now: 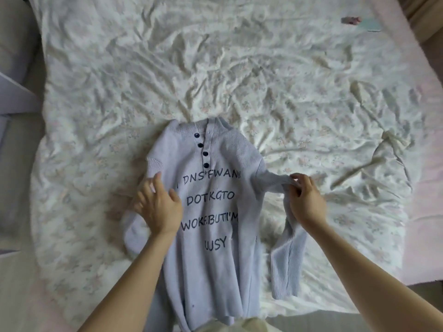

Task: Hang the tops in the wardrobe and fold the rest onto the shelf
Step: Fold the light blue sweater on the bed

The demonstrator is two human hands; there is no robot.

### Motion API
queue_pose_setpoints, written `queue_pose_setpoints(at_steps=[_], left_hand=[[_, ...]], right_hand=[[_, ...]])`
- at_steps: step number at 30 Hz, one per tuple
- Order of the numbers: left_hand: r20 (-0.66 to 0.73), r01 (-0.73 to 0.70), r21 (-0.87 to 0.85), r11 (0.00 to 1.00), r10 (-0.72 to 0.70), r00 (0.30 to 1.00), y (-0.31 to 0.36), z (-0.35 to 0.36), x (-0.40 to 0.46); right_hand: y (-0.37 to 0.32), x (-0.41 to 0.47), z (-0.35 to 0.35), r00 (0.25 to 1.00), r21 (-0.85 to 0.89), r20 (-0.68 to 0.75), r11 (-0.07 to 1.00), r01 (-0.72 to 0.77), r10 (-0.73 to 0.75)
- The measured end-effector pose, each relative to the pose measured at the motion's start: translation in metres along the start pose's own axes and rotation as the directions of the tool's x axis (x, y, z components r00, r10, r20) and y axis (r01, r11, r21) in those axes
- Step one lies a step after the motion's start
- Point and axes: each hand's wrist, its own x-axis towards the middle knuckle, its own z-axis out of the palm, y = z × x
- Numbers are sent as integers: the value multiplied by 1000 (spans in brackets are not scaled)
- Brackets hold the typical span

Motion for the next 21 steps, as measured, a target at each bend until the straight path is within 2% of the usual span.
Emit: queue_pose_setpoints(at_steps=[2,3,5,9,12,14,15,17,19,21], left_hand=[[157,-239,-3,971,236,959,30,15,-10],[237,-340,-30,940,337,911,45,25,-16],[367,-454,-98,886,456,811,72,44,-27],[506,-556,-130,821,537,675,119,71,-46],[591,-661,-106,743,582,559,151,80,-50],[659,-718,-133,683,603,451,176,83,-49],[698,-751,-154,643,609,377,190,84,-47],[760,-812,-179,556,602,245,220,86,-43],[807,-812,-199,548,562,182,250,90,-41],[840,-771,-244,588,525,134,271,96,-39]], right_hand=[[13,-1,-1,989,66,131,995,-75,66],[23,-5,0,981,89,167,989,-117,101],[45,-16,-2,966,117,202,975,-189,163],[76,-27,-14,938,210,279,939,-271,208],[83,-12,-42,961,302,205,922,-242,185],[84,7,-68,979,281,138,942,-184,150],[83,17,-82,981,256,142,953,-163,129],[78,38,-110,965,122,247,986,-117,84],[76,57,-136,921,-121,384,992,-19,64],[76,70,-155,856,-325,511,940,103,83]])
